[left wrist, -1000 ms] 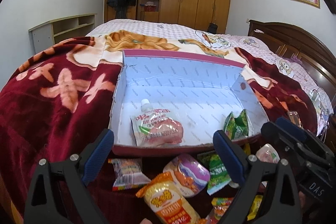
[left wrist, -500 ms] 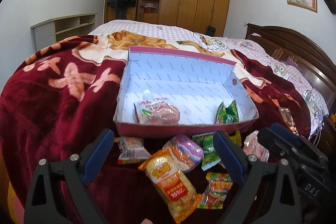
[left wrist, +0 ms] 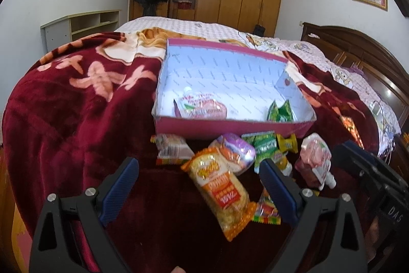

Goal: Organize snacks
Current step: 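Withdraw both grippers from the box back toward the snack pile, then grasp the yellow biscuit bag with the left gripper while the right gripper grasps the gummy candy pack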

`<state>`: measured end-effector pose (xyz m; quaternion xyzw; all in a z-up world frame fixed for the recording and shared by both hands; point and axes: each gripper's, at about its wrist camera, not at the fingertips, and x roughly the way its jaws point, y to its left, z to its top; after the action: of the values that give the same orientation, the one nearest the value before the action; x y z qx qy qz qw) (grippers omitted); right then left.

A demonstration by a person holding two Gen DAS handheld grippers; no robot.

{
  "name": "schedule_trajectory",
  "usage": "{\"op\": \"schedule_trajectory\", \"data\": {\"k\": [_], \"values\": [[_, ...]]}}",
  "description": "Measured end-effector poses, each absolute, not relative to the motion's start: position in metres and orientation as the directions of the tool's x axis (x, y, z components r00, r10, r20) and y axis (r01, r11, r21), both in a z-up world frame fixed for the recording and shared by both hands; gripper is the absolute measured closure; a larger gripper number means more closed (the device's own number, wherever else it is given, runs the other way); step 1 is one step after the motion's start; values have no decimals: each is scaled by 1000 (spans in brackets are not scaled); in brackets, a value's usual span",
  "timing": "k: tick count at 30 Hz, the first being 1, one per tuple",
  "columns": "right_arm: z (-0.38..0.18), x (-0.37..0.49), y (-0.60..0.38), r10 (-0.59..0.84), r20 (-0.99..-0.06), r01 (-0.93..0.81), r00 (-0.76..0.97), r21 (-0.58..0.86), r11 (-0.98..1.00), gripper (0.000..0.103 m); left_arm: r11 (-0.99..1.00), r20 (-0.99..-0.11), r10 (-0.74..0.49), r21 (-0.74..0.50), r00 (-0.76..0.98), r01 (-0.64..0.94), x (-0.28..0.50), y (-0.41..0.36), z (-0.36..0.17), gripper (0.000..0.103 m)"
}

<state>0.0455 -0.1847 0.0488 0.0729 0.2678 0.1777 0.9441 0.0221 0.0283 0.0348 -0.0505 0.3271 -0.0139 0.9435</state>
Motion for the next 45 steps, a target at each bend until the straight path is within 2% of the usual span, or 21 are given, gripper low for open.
{"op": "schedule_trajectory", "data": {"k": [12,22,33,35,37,45], "values": [[35,35,-192,368,-507,-285,779,236,929,38,994,-650,-51,-107,759,-24,22,14,9,6],[23,35,-200,367,-530,-268,765,257,929,38,989,-669,-64,-139,740,-40,34,13,-5,22],[17,39,-206,362,-543,-245,758,276,929,38,991,-672,-9,-103,741,-81,46,7,-17,23],[16,39,-205,361,-546,-245,756,276,929,38,994,-668,5,-81,744,-79,46,5,-17,28],[14,40,-204,363,-550,-244,752,279,929,38,995,-665,8,-68,746,-71,45,4,-17,40],[11,38,-200,370,-561,-254,740,277,927,38,996,-660,-23,-81,751,-41,36,10,-12,45]]}}
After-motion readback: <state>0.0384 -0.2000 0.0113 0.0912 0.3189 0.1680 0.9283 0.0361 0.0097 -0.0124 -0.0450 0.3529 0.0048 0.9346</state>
